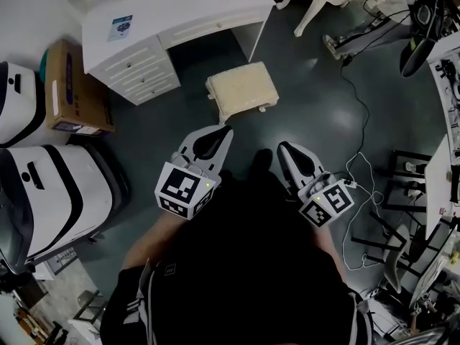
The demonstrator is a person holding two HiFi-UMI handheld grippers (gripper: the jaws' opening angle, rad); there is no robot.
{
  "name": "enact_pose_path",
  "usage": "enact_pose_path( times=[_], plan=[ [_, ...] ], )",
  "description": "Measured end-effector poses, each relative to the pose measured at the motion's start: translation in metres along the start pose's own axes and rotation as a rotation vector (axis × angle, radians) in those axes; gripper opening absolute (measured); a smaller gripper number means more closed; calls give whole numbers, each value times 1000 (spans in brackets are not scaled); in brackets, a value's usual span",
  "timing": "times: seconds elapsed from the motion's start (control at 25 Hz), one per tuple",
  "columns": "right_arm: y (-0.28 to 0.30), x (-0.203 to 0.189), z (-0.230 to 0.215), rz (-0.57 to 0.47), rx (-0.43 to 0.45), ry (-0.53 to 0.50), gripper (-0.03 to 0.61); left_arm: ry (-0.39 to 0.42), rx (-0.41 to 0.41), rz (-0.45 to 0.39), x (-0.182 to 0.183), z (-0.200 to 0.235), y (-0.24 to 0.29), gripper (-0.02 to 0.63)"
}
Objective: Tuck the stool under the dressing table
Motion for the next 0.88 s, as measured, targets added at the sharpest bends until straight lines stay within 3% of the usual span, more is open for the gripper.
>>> enact_pose_path(
  times=[0.24,0.88],
  plan=[
    [15,15,-33,31,81,-8,20,-22,74,-6,5,3,24,6],
    [31,71,-191,175,325,-2,20,-110,370,-22,38,-12,145,6]
  ],
)
Point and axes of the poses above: the fingertips, and each gripper's own axes: y forward along the fingers, z to its left, x out of its top, the point moved 4 cm from there along -y, backward along the fingers, and after that the axes turned 7 degrees about x, right-handed, at the moved point
